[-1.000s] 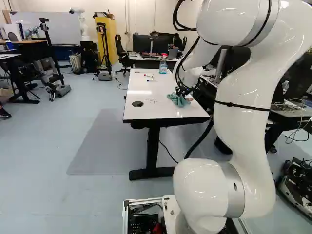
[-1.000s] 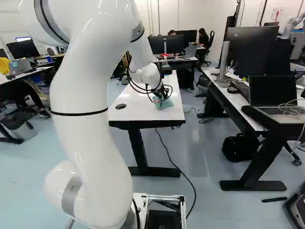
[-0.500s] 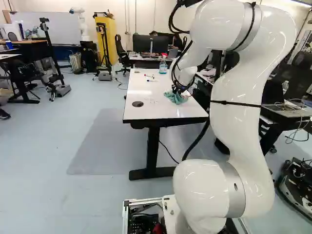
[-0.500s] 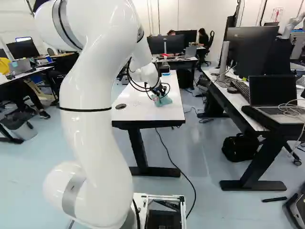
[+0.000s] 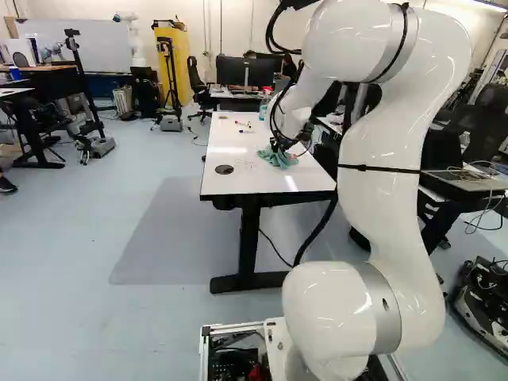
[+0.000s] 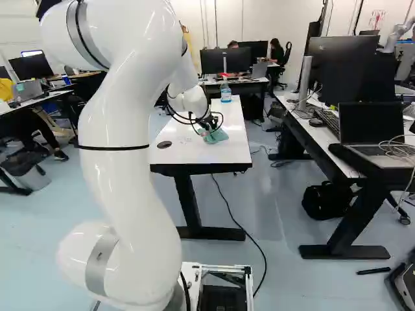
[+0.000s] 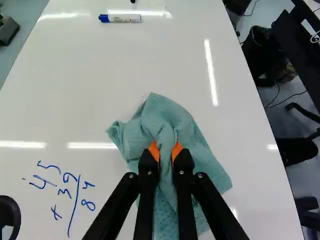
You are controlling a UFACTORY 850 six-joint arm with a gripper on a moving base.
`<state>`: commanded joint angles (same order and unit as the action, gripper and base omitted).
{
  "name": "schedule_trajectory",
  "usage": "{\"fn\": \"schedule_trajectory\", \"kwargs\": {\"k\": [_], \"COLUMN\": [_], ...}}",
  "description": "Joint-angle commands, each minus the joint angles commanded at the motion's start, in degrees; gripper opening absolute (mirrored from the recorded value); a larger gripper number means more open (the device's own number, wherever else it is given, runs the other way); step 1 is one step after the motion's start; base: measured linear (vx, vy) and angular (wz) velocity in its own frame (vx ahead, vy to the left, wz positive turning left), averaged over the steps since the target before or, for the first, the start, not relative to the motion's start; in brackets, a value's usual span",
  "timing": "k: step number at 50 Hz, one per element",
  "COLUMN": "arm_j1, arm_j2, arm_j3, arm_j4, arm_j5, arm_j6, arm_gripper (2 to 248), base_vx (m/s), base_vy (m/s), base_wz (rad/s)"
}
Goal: Clean the table with the green towel
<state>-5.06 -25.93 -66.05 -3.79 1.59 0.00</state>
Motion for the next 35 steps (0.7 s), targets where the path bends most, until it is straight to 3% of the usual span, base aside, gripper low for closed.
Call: {"fn": "schedule_trajectory", "kwargs": {"k": [13,35], "arm_j1": [0.95,-0.31], "arm_j2": [2.37,7.61], "arm_j3": [3.05,9.62], "arm_j4": [0.00,0.00], "arm_j5": [0.00,0.00], "arm_j6": [0.00,0.00], "arm_gripper": [46,46], "base_vx": [0.000,0.000], "base_vy": [0.000,0.000], "base_wz": [0.000,0.000]}}
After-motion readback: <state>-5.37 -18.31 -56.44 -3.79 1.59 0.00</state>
